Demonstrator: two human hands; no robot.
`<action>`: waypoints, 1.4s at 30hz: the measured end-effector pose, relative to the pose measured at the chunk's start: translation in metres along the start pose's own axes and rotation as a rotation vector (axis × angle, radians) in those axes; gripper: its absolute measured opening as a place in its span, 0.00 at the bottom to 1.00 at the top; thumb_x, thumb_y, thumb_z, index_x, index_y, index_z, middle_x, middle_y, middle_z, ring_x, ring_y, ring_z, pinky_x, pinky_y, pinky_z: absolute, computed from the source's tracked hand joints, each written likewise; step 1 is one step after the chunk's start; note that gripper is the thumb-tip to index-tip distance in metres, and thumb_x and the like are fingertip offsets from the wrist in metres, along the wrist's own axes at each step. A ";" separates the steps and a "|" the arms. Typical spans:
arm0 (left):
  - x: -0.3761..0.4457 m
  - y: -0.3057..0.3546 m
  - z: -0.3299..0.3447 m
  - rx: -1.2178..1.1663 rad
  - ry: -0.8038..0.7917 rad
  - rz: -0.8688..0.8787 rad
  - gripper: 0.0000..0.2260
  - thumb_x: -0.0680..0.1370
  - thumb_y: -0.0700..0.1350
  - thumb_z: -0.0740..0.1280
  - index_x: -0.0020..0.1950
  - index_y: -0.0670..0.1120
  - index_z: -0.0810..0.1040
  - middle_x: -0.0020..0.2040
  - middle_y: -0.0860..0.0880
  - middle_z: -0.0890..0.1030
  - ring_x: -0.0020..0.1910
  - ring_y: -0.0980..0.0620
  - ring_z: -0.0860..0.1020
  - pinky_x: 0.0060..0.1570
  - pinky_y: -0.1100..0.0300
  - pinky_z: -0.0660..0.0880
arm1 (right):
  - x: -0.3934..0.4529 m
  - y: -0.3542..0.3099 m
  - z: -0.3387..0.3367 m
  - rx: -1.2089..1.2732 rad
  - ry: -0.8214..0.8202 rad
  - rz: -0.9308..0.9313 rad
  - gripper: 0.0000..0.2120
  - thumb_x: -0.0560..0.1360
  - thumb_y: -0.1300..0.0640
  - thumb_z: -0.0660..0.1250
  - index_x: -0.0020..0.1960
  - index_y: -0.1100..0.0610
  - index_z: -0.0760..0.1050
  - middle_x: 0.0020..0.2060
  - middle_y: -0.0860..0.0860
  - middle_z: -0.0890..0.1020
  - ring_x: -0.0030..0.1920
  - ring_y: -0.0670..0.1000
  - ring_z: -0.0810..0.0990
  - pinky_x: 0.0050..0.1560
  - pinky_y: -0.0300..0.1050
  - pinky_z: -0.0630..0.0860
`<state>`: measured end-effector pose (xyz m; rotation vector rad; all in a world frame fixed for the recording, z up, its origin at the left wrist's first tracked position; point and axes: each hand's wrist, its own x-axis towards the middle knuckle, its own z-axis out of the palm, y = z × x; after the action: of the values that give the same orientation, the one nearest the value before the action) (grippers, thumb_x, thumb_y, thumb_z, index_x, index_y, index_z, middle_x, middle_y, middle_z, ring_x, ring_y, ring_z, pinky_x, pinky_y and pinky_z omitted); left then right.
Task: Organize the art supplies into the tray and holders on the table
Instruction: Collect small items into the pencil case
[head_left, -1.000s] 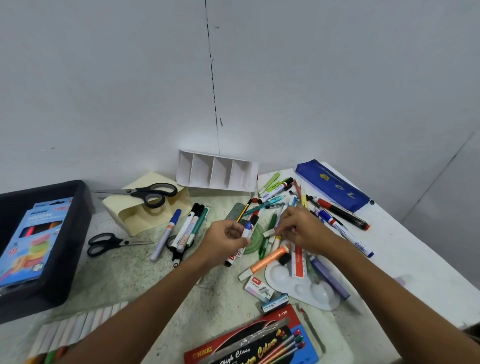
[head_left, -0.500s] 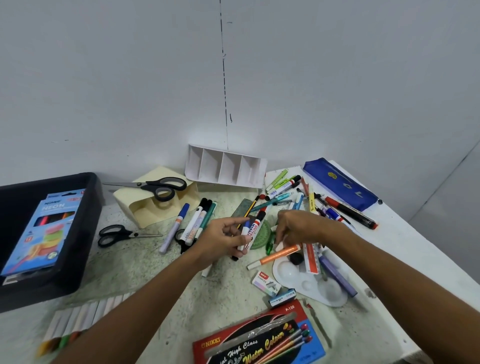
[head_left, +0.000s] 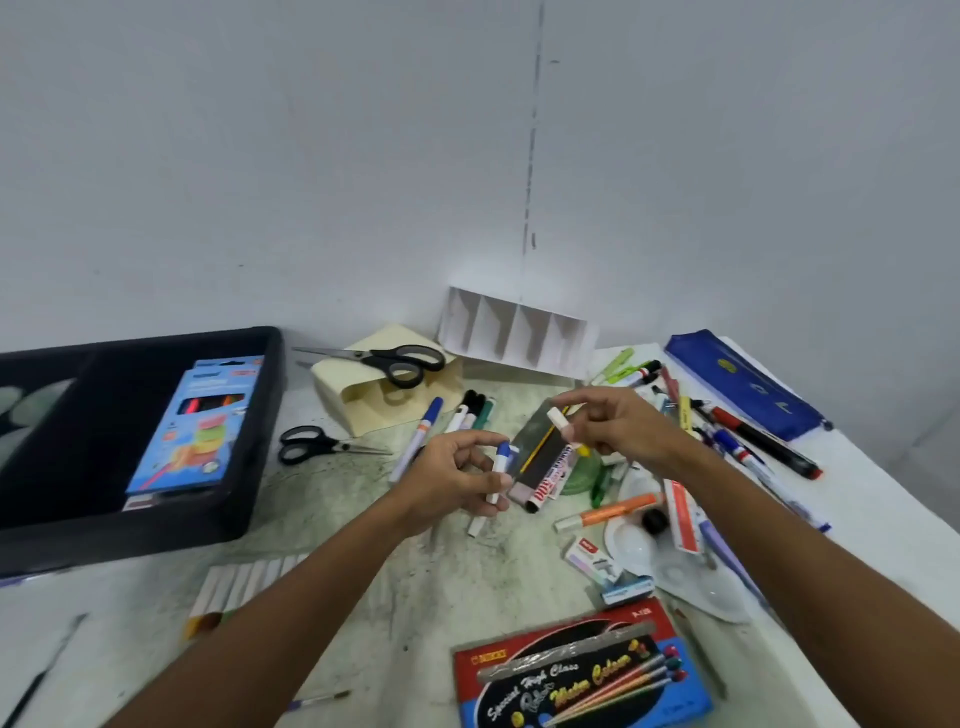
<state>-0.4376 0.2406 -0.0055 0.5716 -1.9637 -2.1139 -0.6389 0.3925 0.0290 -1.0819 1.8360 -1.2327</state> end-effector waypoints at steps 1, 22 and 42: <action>-0.006 0.001 -0.006 0.003 0.017 -0.002 0.20 0.71 0.31 0.73 0.62 0.43 0.77 0.36 0.46 0.76 0.36 0.41 0.82 0.33 0.54 0.81 | 0.003 -0.004 0.013 0.027 -0.025 -0.007 0.16 0.72 0.65 0.73 0.59 0.56 0.80 0.31 0.52 0.78 0.30 0.46 0.73 0.31 0.39 0.69; -0.124 -0.002 -0.125 0.254 0.240 -0.048 0.07 0.72 0.32 0.73 0.48 0.39 0.81 0.39 0.45 0.85 0.38 0.52 0.82 0.39 0.62 0.79 | 0.010 -0.036 0.204 0.098 -0.217 0.192 0.08 0.72 0.70 0.71 0.45 0.60 0.75 0.30 0.57 0.83 0.26 0.53 0.80 0.24 0.39 0.66; -0.095 -0.017 -0.091 0.900 0.249 -0.012 0.14 0.68 0.44 0.79 0.52 0.46 0.85 0.40 0.52 0.84 0.36 0.60 0.79 0.37 0.69 0.75 | 0.007 -0.044 0.215 -0.146 -0.109 0.226 0.05 0.72 0.68 0.72 0.45 0.63 0.77 0.30 0.59 0.81 0.23 0.49 0.79 0.22 0.36 0.70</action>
<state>-0.3121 0.1970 -0.0128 0.9133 -2.6614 -0.9796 -0.4453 0.2940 -0.0019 -0.9673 1.9271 -0.9042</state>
